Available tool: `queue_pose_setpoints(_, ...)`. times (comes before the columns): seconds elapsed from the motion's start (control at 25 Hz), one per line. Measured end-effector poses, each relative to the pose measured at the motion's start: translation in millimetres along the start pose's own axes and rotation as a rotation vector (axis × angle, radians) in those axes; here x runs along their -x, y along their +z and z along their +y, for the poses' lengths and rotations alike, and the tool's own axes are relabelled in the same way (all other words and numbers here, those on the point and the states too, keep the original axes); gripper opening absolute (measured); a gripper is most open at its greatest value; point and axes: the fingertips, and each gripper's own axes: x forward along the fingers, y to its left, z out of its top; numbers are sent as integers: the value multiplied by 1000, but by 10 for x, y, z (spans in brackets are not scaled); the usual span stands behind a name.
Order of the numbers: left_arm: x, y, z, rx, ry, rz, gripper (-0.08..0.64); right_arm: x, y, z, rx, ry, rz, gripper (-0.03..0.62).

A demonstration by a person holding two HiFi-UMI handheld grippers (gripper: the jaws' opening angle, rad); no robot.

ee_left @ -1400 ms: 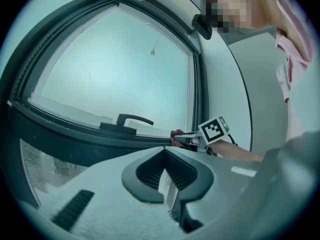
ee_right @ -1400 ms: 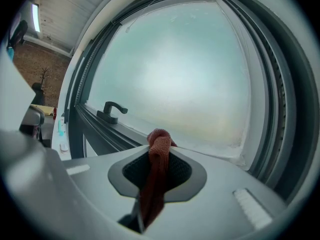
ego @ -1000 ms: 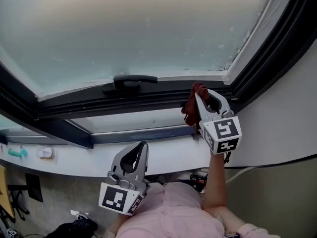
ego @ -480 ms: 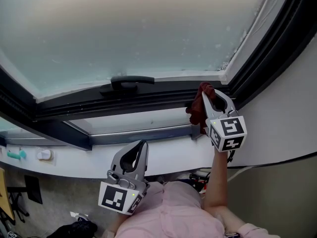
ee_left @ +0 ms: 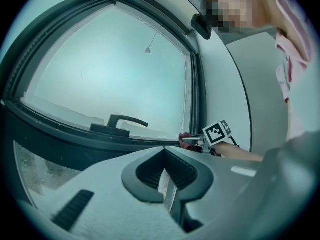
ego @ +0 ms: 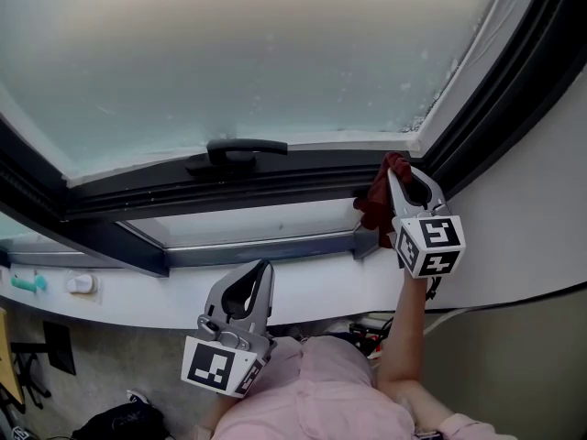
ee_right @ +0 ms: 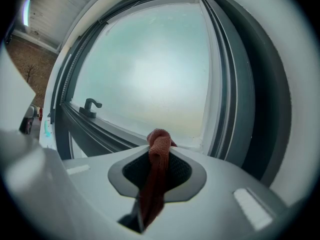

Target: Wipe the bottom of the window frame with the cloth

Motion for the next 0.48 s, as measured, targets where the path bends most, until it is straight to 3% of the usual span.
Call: queue_pose_setpoints(0.48, 29, -12, -36, 6, 11, -3, 0, 55, -54, -243, -3, -56, 11, 60)
